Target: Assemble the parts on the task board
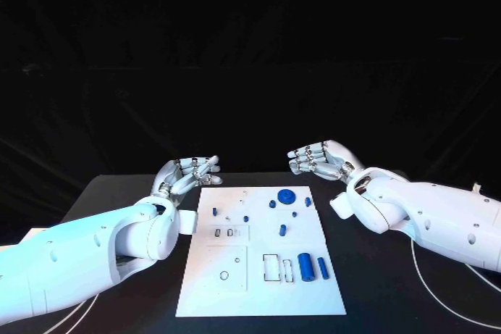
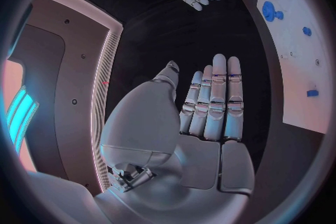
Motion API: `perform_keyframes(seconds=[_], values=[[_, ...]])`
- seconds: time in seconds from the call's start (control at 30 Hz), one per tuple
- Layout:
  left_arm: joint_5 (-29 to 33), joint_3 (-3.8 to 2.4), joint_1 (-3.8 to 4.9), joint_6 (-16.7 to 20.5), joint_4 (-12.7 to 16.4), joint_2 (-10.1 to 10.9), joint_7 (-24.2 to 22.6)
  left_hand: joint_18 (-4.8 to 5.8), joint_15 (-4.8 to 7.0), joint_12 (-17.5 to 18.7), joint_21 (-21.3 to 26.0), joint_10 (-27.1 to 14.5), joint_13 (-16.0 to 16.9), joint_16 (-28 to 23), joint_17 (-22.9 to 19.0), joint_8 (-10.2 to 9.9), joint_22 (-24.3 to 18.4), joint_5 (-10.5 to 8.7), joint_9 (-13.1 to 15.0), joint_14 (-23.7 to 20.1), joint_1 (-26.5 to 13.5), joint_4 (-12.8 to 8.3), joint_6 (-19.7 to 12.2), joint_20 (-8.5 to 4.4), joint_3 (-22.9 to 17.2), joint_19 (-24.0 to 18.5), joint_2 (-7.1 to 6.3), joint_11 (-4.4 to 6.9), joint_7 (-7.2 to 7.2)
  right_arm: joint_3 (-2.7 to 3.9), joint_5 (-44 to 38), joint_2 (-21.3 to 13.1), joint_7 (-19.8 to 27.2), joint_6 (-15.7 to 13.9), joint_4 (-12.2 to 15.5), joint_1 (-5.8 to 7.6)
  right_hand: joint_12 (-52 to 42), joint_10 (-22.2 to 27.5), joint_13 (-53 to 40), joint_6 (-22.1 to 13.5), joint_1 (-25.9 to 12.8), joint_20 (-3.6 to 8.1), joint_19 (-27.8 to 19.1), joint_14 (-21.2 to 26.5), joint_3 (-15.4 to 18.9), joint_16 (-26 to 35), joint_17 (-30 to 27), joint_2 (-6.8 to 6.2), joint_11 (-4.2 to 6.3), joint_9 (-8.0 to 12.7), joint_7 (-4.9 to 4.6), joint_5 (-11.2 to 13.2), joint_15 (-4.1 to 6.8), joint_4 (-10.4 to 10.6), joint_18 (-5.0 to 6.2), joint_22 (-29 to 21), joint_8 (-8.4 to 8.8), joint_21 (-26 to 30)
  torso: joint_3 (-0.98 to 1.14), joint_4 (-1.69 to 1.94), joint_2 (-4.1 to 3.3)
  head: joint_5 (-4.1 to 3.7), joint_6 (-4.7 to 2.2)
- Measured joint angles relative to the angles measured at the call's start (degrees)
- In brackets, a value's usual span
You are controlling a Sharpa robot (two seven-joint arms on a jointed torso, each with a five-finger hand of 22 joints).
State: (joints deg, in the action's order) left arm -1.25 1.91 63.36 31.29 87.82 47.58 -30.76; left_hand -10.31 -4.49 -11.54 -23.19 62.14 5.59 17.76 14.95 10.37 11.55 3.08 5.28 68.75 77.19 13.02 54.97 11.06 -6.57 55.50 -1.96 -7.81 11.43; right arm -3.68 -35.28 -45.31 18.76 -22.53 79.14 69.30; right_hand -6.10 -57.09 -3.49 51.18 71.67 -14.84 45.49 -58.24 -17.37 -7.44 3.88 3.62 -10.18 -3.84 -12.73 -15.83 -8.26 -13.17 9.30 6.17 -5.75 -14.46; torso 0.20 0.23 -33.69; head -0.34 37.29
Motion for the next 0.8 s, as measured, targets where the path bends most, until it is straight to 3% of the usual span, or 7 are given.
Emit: perform_keyframes(seconds=[0.17,0.4,0.47,0.53,0.63,0.8], values=[[-0.81,-0.47,0.19,-0.91,3.41,1.96,0.06,0.00,0.17,0.44,0.00,0.57,0.11,0.00,0.79,-0.31,0.05,0.00,-0.08,0.17,0.00,-0.24,0.21,-0.10,0.24,0.10,0.00,0.20,-0.20,0.29,-11.06,-0.41,-2.84,-0.35,0.07,0.85,0.39,-4.12,-0.09,3.39,0.33,1.74,4.61,-5.29,-1.26,-0.85,0.61,-1.50,1.10,-0.09,0.51,0.33,1.60,-0.92,0.01,1.31,0.00,-3.31,-0.04,0.26,-1.58,-0.31,-0.59],[-1.47,-1.01,0.46,-2.11,8.28,3.97,0.46,0.00,0.18,1.11,-0.27,0.62,0.16,-0.50,1.56,-0.87,0.10,-0.01,-0.31,0.18,0.00,-0.79,0.21,-0.10,0.48,0.10,0.00,0.25,-0.20,0.53,-28.77,-0.20,-9.75,0.80,0.75,2.24,1.28,-8.88,-0.11,6.75,1.25,5.12,10.42,-13.87,-1.29,-3.01,2.56,-3.12,3.03,-0.16,2.08,1.52,4.44,-1.00,0.00,5.56,0.01,-11.42,-0.07,0.93,-4.04,-1.22,-1.85],[-1.54,-1.17,0.52,-2.46,9.59,4.31,0.62,0.00,0.18,1.39,-0.27,0.62,0.16,-0.52,1.69,-0.92,0.10,-0.01,-0.38,0.18,0.00,-0.79,0.33,-0.10,0.48,0.10,0.00,0.25,-0.08,0.56,-34.10,0.07,-12.14,1.50,0.95,2.62,2.05,-12.05,-0.23,9.16,1.59,7.62,14.38,-22.07,-0.09,-6.02,5.37,-4.51,4.53,-0.23,3.29,2.56,6.86,-0.84,0.01,10.03,0.66,-19.34,-0.07,1.07,-4.67,-1.37,-2.13],[-1.59,-1.31,0.61,-2.79,10.80,4.60,0.81,0.01,0.15,1.42,-0.27,0.62,0.16,-0.74,1.77,-1.10,0.10,-0.01,-0.38,0.15,0.00,-0.79,0.41,-0.10,0.48,0.10,0.00,0.24,0.00,0.56,-39.01,0.35,-14.39,2.30,1.13,3.00,2.16,-13.09,-0.23,9.83,1.61,8.61,15.57,-25.03,0.31,-7.57,6.98,-4.58,5.20,-0.22,3.94,2.66,7.80,-0.49,0.01,11.98,0.91,-22.73,-0.07,1.25,-5.37,-1.53,-2.39],[-1.65,-1.56,0.88,-3.20,12.31,4.98,1.08,0.00,-0.04,1.42,-0.27,0.62,0.16,-0.74,1.89,-1.10,0.10,-0.01,-0.43,-0.04,0.00,-0.94,0.41,-0.10,0.64,0.10,0.00,0.24,0.00,0.61,-45.11,0.79,-17.20,3.38,1.36,3.54,2.16,-13.41,-0.23,10.14,1.42,9.30,16.25,-25.60,0.09,-9.72,9.38,-5.09,5.52,-0.22,4.26,2.66,8.27,0.02,0.00,14.07,1.36,-26.16,-0.05,1.51,-6.43,-1.69,-2.72],[-1.68,-1.78,1.29,-3.65,14.04,5.53,1.50,0.01,-0.04,1.77,-0.26,0.62,0.15,-0.96,1.97,-1.10,0.09,-0.01,-0.43,-0.04,0.00,-0.94,0.41,-0.10,0.64,0.10,0.00,0.24,0.00,0.62,-51.89,1.45,-20.33,5.00,1.56,3.99,2.26,-12.86,-0.22,10.28,1.03,9.48,16.43,-25.81,-1.04,-15.95,14.85,-6.05,6.05,-0.22,4.41,2.66,8.48,1.39,0.00,17.37,1.80,-31.44,0.03,1.92,-7.97,-1.91,-3.30]])
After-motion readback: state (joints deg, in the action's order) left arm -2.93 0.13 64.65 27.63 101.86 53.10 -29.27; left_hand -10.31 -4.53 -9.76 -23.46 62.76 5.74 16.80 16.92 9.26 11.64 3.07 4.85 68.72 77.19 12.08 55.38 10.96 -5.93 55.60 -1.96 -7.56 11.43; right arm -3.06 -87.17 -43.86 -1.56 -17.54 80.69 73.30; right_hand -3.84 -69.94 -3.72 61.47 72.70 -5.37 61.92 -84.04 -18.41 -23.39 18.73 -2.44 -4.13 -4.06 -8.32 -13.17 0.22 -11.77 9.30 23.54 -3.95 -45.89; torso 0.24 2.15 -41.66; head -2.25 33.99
